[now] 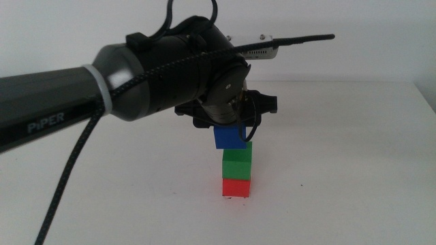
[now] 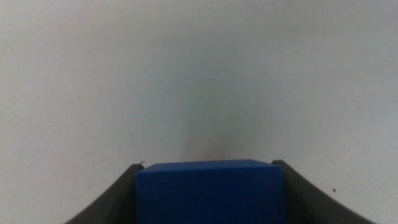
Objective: Stack red cubes first, then green, then blue cubes in a specific spot.
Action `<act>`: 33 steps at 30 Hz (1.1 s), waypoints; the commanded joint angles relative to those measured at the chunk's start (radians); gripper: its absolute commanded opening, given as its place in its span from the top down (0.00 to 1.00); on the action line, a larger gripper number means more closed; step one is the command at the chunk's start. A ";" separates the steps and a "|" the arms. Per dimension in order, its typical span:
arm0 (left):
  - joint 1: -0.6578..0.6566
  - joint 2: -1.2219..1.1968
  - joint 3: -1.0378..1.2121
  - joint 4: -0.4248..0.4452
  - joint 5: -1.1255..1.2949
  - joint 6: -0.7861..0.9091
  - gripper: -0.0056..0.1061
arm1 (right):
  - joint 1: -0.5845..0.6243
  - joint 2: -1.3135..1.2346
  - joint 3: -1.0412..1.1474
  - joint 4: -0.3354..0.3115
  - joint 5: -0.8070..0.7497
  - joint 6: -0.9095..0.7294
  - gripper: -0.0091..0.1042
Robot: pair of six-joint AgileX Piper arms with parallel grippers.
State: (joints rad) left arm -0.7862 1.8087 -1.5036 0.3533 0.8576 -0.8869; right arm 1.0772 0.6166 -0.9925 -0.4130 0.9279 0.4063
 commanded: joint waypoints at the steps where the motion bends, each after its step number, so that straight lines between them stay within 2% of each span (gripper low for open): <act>1: -0.004 0.001 -0.008 0.002 -0.006 -0.031 0.97 | 0.005 -0.003 0.003 -0.003 -0.008 -0.003 0.17; 33: -0.043 0.032 -0.002 0.068 -0.021 -0.063 0.97 | 0.005 -0.003 0.003 -0.003 -0.008 -0.003 0.17</act>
State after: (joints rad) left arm -0.8261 1.8451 -1.5036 0.4062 0.8248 -0.9374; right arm 1.0772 0.6166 -0.9925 -0.4130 0.9279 0.4063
